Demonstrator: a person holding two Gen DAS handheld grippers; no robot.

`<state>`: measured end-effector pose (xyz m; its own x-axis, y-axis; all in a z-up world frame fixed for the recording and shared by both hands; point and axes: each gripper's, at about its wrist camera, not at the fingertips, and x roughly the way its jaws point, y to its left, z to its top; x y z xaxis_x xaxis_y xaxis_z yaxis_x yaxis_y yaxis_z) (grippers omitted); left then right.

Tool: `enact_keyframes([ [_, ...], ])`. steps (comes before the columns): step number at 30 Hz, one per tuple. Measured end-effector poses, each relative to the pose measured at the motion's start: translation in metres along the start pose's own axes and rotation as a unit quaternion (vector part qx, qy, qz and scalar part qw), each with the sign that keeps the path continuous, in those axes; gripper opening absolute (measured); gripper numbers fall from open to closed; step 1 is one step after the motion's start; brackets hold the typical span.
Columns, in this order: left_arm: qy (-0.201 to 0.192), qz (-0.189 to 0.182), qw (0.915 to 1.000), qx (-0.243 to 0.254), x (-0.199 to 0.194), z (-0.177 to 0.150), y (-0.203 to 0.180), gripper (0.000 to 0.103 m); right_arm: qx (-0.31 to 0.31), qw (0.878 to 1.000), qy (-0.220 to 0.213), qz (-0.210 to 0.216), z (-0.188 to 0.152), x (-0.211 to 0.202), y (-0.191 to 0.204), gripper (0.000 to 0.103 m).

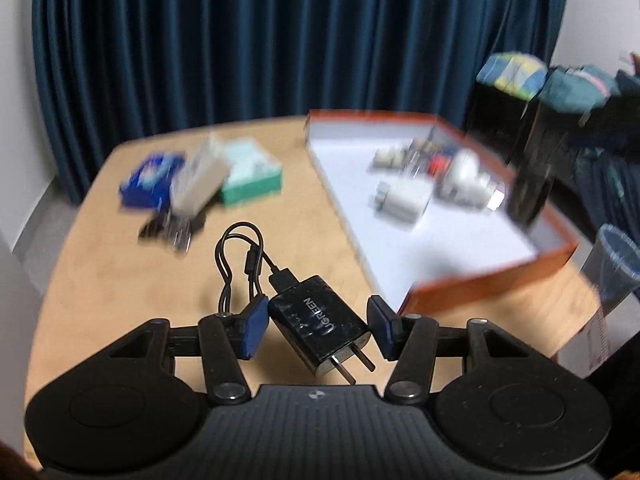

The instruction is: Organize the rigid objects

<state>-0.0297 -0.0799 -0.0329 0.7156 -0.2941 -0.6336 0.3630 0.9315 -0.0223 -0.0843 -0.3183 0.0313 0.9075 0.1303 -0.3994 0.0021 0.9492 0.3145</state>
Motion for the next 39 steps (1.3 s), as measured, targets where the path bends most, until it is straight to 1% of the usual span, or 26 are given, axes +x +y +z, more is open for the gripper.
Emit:
enact_keyframes([
  [4,-0.038,-0.021,0.999,0.008,-0.008,0.031,-0.02,0.055,0.001,1.0,-0.007,-0.001,0.008,-0.002,-0.004,0.036],
  [7,-0.056,-0.047,0.9973,-0.004,-0.007,0.054,-0.033,0.055,-0.003,1.0,-0.012,-0.009,0.016,-0.005,-0.007,0.036],
  [11,-0.074,-0.058,0.9956,0.003,-0.005,0.075,-0.058,0.055,-0.009,1.0,-0.018,-0.022,0.023,-0.009,-0.011,0.036],
  [13,-0.076,-0.059,0.9954,0.006,-0.001,0.076,-0.068,0.055,-0.008,0.999,-0.017,-0.026,0.024,-0.011,-0.014,0.036],
  [19,-0.06,-0.065,0.996,-0.008,0.013,0.071,-0.078,0.055,-0.007,0.999,-0.017,-0.041,0.019,-0.015,-0.024,0.036],
  [24,-0.048,-0.057,0.9972,-0.006,0.014,0.067,-0.081,0.055,-0.001,0.999,-0.014,-0.042,0.012,-0.014,-0.031,0.036],
  [33,-0.041,-0.049,0.998,-0.006,0.016,0.066,-0.088,0.055,0.003,0.999,-0.007,-0.043,0.005,-0.015,-0.038,0.036],
  [39,-0.039,-0.045,0.9982,-0.005,0.017,0.066,-0.09,0.055,0.009,0.999,-0.006,-0.036,0.004,-0.015,-0.042,0.036],
])
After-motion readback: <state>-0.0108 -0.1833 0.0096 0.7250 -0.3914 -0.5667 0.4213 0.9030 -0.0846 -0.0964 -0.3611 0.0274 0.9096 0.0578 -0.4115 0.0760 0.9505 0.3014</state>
